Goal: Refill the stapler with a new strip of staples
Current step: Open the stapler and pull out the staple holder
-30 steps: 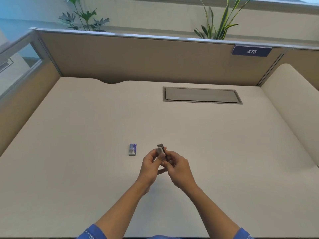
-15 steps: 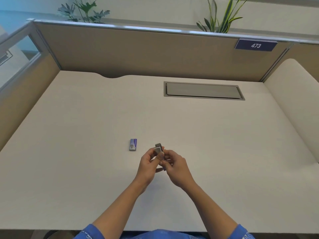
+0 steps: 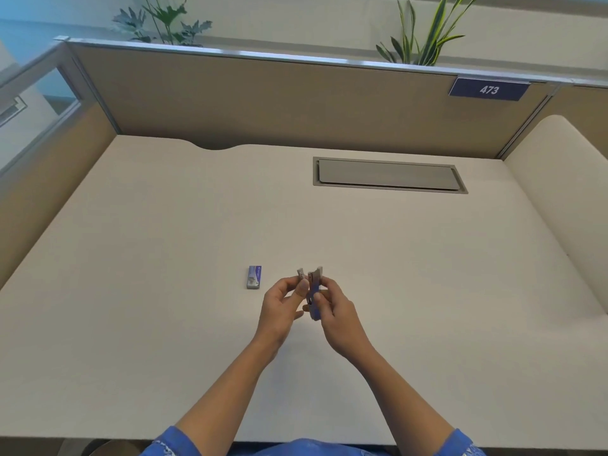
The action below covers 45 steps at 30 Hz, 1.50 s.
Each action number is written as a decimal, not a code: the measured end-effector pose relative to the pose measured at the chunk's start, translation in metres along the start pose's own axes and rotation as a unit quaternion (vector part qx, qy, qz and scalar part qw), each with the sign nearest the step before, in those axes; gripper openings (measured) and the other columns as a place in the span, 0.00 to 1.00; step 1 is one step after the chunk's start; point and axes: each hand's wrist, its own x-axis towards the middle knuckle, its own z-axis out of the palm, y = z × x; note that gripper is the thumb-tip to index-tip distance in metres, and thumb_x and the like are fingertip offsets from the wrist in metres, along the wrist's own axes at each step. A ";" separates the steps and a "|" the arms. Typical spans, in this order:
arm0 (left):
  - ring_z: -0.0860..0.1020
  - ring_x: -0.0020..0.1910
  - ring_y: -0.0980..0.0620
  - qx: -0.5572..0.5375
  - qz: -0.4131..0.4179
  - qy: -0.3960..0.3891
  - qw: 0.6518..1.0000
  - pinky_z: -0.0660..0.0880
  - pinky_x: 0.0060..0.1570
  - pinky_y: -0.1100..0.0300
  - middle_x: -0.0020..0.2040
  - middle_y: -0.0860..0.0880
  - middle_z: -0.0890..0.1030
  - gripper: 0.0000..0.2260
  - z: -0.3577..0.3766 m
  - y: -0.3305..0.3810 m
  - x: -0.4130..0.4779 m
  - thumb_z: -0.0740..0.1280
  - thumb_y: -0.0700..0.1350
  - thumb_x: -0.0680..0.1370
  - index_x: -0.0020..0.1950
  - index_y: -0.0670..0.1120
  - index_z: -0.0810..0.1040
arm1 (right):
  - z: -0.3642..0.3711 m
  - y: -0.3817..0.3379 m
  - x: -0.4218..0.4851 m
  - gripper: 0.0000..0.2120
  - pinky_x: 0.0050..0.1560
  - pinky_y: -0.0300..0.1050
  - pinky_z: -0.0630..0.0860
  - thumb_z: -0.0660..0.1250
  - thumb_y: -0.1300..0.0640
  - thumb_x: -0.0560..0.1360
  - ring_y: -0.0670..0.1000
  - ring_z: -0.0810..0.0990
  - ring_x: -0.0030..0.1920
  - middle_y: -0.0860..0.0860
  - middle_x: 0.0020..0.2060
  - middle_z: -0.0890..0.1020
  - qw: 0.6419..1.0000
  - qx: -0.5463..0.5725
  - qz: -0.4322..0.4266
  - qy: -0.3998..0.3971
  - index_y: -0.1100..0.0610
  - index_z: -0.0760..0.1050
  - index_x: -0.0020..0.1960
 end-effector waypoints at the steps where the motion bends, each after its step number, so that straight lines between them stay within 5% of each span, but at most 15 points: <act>1: 0.83 0.53 0.53 0.001 0.000 0.007 1.000 0.80 0.52 0.51 0.54 0.48 0.84 0.15 0.000 0.000 0.001 0.67 0.55 0.75 0.56 0.47 0.80 | 0.000 0.000 0.000 0.14 0.49 0.40 0.79 0.56 0.60 0.83 0.46 0.85 0.47 0.48 0.47 0.84 1.000 0.004 0.002 0.004 0.50 0.70 0.67; 5: 0.84 0.50 0.50 -0.017 0.002 0.031 0.999 0.81 0.45 0.55 0.50 0.46 0.85 0.09 -0.002 0.000 0.004 0.71 0.48 0.75 0.51 0.45 0.80 | -0.003 -0.003 0.000 0.13 0.46 0.34 0.79 0.58 0.58 0.83 0.45 0.85 0.47 0.48 0.53 0.84 1.000 0.031 0.002 -0.001 0.48 0.71 0.65; 9: 0.85 0.48 0.47 -0.033 0.014 0.021 0.999 0.82 0.42 0.59 0.49 0.45 0.86 0.07 -0.004 0.002 0.004 0.73 0.44 0.74 0.50 0.44 0.81 | -0.003 -0.009 -0.003 0.07 0.40 0.32 0.78 0.64 0.52 0.81 0.44 0.85 0.39 0.41 0.47 0.83 0.999 0.047 -0.007 0.023 0.46 0.75 0.59; 15: 0.85 0.49 0.49 -0.034 0.029 0.001 0.999 0.82 0.48 0.56 0.50 0.45 0.85 0.10 -0.001 0.004 0.002 0.71 0.42 0.75 0.56 0.42 0.79 | -0.005 -0.011 -0.001 0.06 0.37 0.30 0.75 0.63 0.57 0.82 0.47 0.81 0.39 0.46 0.46 0.84 0.997 0.056 0.004 0.059 0.53 0.78 0.54; 18: 0.85 0.47 0.48 -0.018 0.051 0.006 0.999 0.82 0.45 0.59 0.46 0.48 0.86 0.06 0.004 0.003 0.001 0.70 0.39 0.76 0.51 0.46 0.81 | -0.003 -0.011 0.000 0.08 0.35 0.28 0.73 0.61 0.59 0.82 0.41 0.79 0.36 0.47 0.42 0.84 0.996 0.056 0.013 0.067 0.53 0.78 0.52; 24: 0.85 0.42 0.44 0.011 0.085 0.061 0.994 0.82 0.49 0.49 0.42 0.50 0.87 0.05 0.018 -0.005 -0.003 0.70 0.39 0.76 0.47 0.50 0.81 | 0.004 -0.013 0.002 0.15 0.36 0.28 0.72 0.59 0.63 0.81 0.37 0.78 0.34 0.43 0.36 0.81 0.992 0.048 0.026 0.114 0.47 0.76 0.42; 27: 0.85 0.40 0.45 0.022 0.095 0.093 0.991 0.82 0.46 0.50 0.42 0.49 0.86 0.06 0.026 -0.007 -0.005 0.70 0.40 0.76 0.46 0.52 0.80 | 0.010 -0.014 0.002 0.12 0.41 0.37 0.76 0.58 0.63 0.82 0.46 0.80 0.40 0.47 0.39 0.83 0.988 0.056 0.052 0.135 0.52 0.77 0.46; 32: 0.84 0.35 0.54 0.052 0.111 0.125 0.985 0.77 0.36 0.68 0.43 0.47 0.86 0.04 0.034 -0.010 -0.007 0.70 0.41 0.77 0.47 0.51 0.79 | 0.022 -0.011 0.003 0.05 0.42 0.47 0.76 0.59 0.59 0.81 0.50 0.80 0.40 0.50 0.41 0.82 0.983 0.012 0.073 0.168 0.55 0.74 0.49; 41: 0.84 0.35 0.56 0.033 0.124 0.148 0.981 0.77 0.34 0.69 0.43 0.51 0.85 0.06 0.035 -0.017 -0.009 0.69 0.41 0.77 0.45 0.53 0.79 | 0.030 -0.004 0.003 0.07 0.37 0.40 0.74 0.59 0.59 0.81 0.49 0.75 0.35 0.49 0.37 0.78 0.969 0.095 0.101 0.203 0.58 0.71 0.46; 45: 0.84 0.40 0.54 -0.045 0.107 0.193 0.974 0.80 0.40 0.65 0.44 0.47 0.83 0.00 0.034 -0.027 -0.014 0.68 0.43 0.78 0.48 0.47 0.78 | 0.020 -0.005 0.016 0.13 0.50 0.50 0.79 0.49 0.58 0.85 0.50 0.76 0.42 0.51 0.39 0.75 0.918 0.235 0.182 0.263 0.56 0.69 0.46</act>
